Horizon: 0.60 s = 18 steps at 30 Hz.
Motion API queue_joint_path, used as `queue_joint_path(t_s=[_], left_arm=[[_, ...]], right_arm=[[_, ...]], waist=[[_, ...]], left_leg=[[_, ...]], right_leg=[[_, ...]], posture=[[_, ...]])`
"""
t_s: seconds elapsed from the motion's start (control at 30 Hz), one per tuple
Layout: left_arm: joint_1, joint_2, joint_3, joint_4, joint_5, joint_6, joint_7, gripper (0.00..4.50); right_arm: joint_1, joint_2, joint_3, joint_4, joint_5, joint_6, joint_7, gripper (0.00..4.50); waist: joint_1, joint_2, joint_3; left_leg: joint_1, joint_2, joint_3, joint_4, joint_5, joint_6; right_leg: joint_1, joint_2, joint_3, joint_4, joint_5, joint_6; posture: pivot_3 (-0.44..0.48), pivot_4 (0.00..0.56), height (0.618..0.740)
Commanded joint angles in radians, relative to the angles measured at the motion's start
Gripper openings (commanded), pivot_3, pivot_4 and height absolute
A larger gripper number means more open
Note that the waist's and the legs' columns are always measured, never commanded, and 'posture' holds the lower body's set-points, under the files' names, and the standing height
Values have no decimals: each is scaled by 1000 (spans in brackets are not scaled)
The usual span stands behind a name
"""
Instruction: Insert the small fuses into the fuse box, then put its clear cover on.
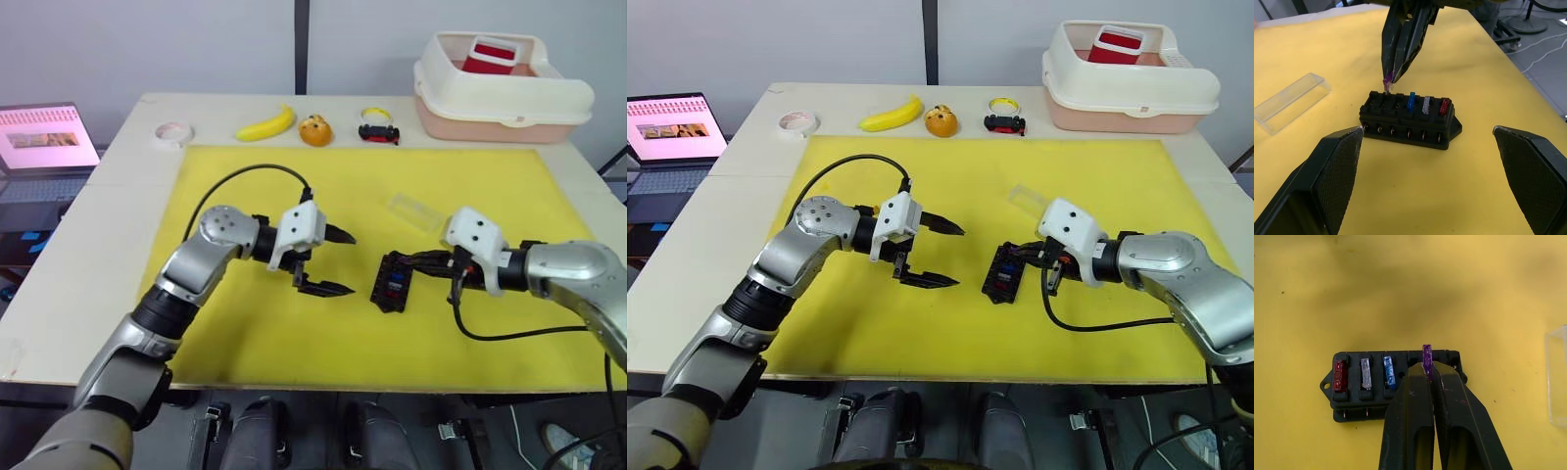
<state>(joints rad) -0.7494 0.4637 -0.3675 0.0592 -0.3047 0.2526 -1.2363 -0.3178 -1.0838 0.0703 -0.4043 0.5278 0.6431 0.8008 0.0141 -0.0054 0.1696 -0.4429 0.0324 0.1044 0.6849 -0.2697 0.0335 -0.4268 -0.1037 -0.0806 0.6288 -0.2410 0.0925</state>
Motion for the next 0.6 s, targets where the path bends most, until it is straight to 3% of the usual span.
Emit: queue_joint_path(t_s=[0.03, 0.6], left_arm=[[-13, -9, 24, -16, 6, -15, -4, 4468], [-7, -21, 25, -17, 17, -9, 1, 4468]], right_arm=[[-25, 19, -5, 4, -40, -12, 25, 0], [-13, 70, -20, 12, -116, 2, 77, 0]], waist=[[0, 0, 0], [0, 0, 0]], left_leg=[[0, 0, 0, 0, 0, 0], [0, 0, 0, 0, 3, -4]], right_leg=[[0, 0, 0, 0, 0, 0], [0, 0, 0, 1, 0, 0]], posture=[[0, 150, 740], [0, 150, 740]])
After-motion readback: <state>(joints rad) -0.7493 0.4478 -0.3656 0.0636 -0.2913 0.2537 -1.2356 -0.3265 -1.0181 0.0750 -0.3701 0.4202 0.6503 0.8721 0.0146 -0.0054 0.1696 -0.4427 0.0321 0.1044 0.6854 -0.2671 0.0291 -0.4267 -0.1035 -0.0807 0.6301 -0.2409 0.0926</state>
